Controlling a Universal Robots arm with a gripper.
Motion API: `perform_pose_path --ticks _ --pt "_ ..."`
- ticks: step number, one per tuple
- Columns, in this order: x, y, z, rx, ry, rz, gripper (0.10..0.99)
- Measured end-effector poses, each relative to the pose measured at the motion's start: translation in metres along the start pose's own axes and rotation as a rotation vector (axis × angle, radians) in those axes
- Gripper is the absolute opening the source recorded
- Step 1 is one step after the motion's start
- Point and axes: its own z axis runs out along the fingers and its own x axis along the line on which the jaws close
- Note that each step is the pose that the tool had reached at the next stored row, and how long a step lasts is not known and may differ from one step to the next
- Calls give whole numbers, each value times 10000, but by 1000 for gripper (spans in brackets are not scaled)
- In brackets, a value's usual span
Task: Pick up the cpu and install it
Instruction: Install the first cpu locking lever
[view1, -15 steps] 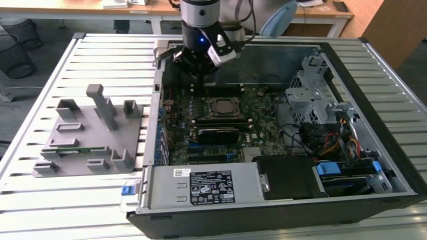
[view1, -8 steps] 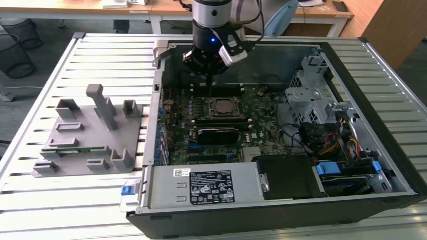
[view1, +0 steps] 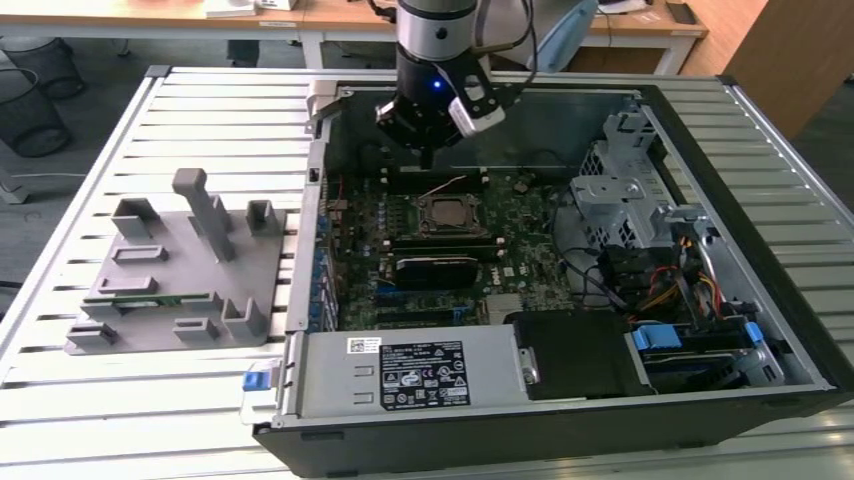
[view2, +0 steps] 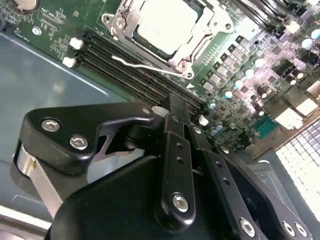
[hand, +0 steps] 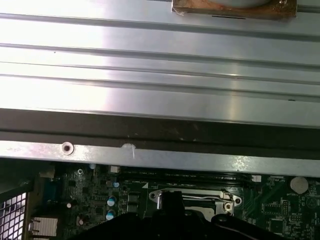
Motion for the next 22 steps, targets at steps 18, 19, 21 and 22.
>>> perform_pose_path --ticks 18,19,21,22 --pt "-133 -26 117 17 -6 97 106" --pt "-136 -27 123 30 -4 92 106" --pt "-146 -29 139 40 -3 92 106" --pt "-156 -30 146 41 -4 92 106"
